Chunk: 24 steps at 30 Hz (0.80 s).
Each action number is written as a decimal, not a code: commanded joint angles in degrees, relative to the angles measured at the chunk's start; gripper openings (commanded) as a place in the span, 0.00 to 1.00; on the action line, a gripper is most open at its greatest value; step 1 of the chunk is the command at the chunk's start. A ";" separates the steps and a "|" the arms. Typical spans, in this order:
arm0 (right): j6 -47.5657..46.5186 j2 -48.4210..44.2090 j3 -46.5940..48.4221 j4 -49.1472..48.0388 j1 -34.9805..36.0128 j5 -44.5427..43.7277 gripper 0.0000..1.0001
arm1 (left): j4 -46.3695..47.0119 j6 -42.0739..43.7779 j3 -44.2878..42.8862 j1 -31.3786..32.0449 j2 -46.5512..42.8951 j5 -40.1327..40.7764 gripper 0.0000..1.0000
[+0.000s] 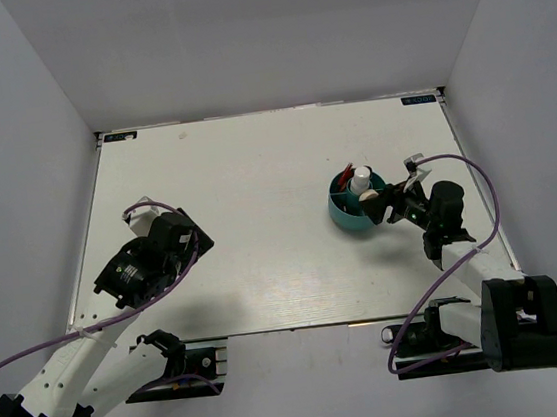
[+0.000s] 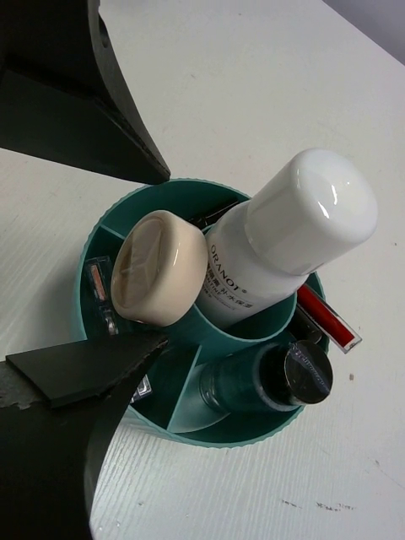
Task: Organize the makeup
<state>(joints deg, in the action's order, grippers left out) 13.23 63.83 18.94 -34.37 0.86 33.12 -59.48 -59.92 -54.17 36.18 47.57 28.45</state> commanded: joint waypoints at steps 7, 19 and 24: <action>-3.65 -3.45 3.82 2.90 -0.16 -0.52 0.86 | 0.25 0.42 -1.73 0.20 -0.37 0.12 0.95; -21.49 -17.50 12.60 34.26 -1.74 2.31 0.89 | 3.75 4.53 -1.20 0.20 -0.55 -2.07 0.98; -24.57 -14.89 26.83 59.01 -1.57 1.58 0.89 | 13.06 11.65 1.00 0.20 -1.17 -7.34 0.98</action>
<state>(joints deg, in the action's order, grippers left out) -6.68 47.66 38.09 6.90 -0.67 34.46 -53.63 -54.02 -53.87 36.18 47.33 25.04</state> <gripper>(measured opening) 0.888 0.981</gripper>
